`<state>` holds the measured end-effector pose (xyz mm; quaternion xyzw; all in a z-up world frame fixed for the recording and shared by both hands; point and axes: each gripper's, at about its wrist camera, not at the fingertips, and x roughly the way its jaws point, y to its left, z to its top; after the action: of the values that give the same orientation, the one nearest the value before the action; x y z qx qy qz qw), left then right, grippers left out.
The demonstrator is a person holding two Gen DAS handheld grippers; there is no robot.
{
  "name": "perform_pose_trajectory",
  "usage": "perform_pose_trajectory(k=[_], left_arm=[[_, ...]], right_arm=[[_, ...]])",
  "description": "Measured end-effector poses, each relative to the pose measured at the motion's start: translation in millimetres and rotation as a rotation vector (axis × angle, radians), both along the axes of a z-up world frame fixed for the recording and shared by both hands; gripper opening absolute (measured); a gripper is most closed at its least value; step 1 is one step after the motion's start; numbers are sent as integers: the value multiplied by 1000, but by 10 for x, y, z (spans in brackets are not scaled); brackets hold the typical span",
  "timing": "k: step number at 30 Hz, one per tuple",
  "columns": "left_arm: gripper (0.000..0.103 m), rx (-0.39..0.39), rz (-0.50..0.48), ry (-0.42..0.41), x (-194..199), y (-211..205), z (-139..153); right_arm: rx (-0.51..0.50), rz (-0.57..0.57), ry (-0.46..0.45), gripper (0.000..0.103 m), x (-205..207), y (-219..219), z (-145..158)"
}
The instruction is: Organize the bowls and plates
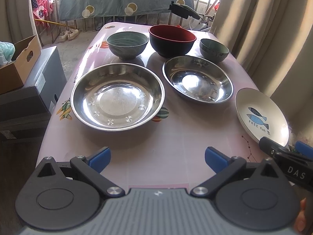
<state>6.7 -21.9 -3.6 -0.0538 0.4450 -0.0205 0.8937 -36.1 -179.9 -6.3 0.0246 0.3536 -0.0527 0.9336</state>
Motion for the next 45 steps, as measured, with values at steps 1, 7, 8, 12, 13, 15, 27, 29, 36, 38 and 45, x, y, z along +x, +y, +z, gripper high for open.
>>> perform_pose_trajectory(k=[1, 7, 8, 12, 13, 15, 27, 29, 36, 38, 45], left_arm=[[103, 0, 0, 2, 6, 3, -5], [103, -7, 9, 18, 31, 61, -76], [103, -9, 11, 21, 39, 75, -91], [103, -8, 20, 29, 65, 161, -151], [103, -5, 22, 26, 70, 188, -167], [103, -5, 28, 24, 84, 247, -189], [103, -45, 162, -69, 320, 898, -83], [103, -51, 176, -80, 379, 979, -50], [103, -42, 165, -137, 681, 1205, 121], [103, -30, 160, -152, 815, 1239, 207], [103, 25, 158, -213, 1282, 1313, 470]], right_arm=[[0, 0, 0, 102, 1, 0, 0], [0, -2, -1, 102, 3, 14, -20], [1, -1, -1, 102, 3, 14, -20], [3, 10, -13, 102, 17, 73, -66], [3, 14, -17, 102, 23, 92, -81], [1, 25, -25, 102, 48, 142, -122], [105, 160, -43, 102, 328, 332, -176], [126, 172, -60, 102, 396, 346, -134], [222, 215, -90, 102, 756, 346, 35], [246, 228, -113, 102, 878, 353, 120], [305, 302, -173, 102, 1483, 457, 400]])
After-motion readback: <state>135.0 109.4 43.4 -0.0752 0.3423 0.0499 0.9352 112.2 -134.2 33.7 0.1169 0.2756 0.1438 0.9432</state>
